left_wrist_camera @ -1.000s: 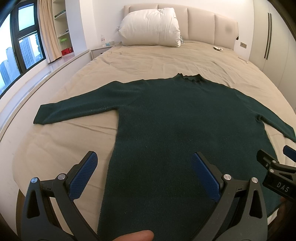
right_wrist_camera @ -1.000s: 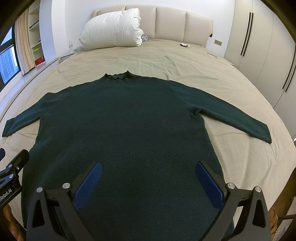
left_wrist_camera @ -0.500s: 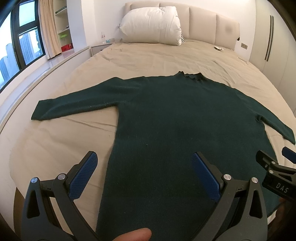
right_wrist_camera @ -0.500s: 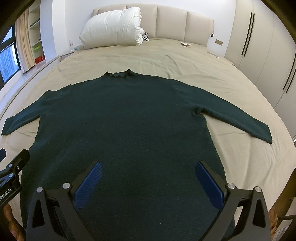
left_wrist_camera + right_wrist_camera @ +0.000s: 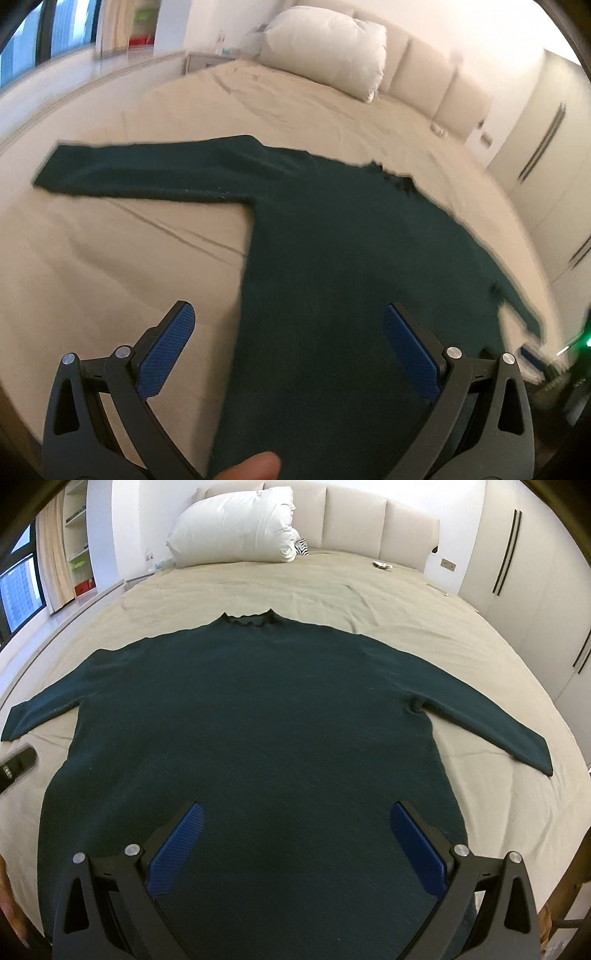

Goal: Fold small clothes

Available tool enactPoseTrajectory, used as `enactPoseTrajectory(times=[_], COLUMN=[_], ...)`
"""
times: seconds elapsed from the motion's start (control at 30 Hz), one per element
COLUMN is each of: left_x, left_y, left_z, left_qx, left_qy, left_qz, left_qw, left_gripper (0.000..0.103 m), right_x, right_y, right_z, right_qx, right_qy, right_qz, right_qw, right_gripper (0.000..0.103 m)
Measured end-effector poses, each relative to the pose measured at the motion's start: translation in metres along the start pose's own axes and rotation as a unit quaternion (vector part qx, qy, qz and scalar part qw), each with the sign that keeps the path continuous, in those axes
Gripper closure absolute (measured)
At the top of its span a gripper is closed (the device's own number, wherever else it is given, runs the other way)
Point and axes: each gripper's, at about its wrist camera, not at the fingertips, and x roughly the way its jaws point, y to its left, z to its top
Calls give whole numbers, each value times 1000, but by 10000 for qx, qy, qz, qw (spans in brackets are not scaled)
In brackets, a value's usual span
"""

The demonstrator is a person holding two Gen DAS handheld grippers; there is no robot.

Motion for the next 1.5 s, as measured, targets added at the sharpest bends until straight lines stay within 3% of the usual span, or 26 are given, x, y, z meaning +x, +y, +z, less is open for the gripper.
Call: enactPoseTrajectory(times=[0.1,0.23,0.33,0.4,0.5,0.63,0.67,0.7,0.77,0.93,1.0,1.07,1.1,1.13,1.2,1.27,1.3,1.37,1.43,1.5], left_x=[3,5,-2,-4,3,23,29,34,42,61,74,88,91,96,101,102,102,97,99,103], left_y=[54,111,161,200,260,326,338,347,358,373,376,376,381,381,386,385,382,360,325,279], left_z=[26,53,73,83,93,87,86,86,89,108,114,114,116,119,127,133,139,157,181,204], left_qx=[-983,-1632,-2241,-2873,-3841,-5002,-5187,-5289,-5361,-5351,-5370,-5469,-5518,-5539,-5474,-5333,-5191,-4653,-3886,-3043], left_qy=[9,0,-403,-722,-975,-1285,-1318,-1329,-1360,-1570,-1540,-1531,-1548,-1550,-1513,-1469,-1445,-1407,-1327,-1260], left_qz=[-939,-1057,-1123,-1182,-1146,-1299,-1327,-1350,-1352,-1403,-1416,-1409,-1396,-1362,-1292,-1102,-959,-680,-467,-305], left_qw=[9907,9809,9672,9478,9110,8464,8342,8273,8221,8181,8172,8110,8075,8066,8129,8258,8369,8712,9106,9437], left_gripper=[0,0,0,0,0,1,3,6,8,10,20,28,38,44,73,76,84,90,91,92], right_x=[5,12,19,23,28,35,35,36,39,46,49,50,52,52,54,54,55,55,57,60], right_y=[6,16,24,28,34,39,40,42,44,49,49,47,46,45,42,38,35,27,18,7], right_z=[5,11,15,17,21,27,28,29,31,33,33,33,34,35,35,35,35,35,35,35], right_qx=[-55,-127,-192,-216,-250,-238,-236,-242,-263,-287,-293,-269,-252,-228,-181,-124,-88,30,176,331], right_qy=[2,27,100,157,190,212,220,228,236,282,309,309,303,296,287,271,269,250,250,270], right_qz=[32,134,176,208,235,262,276,286,296,331,325,316,301,299,323,345,368,432,493,596], right_qw=[10000,9998,9996,9994,9992,9991,9991,9990,9989,9986,9986,9987,9988,9989,9989,9990,9989,9987,9983,9973], right_gripper=[0,0,0,0,0,0,0,0,0,0,0,0,0,0,0,0,0,0,0,0])
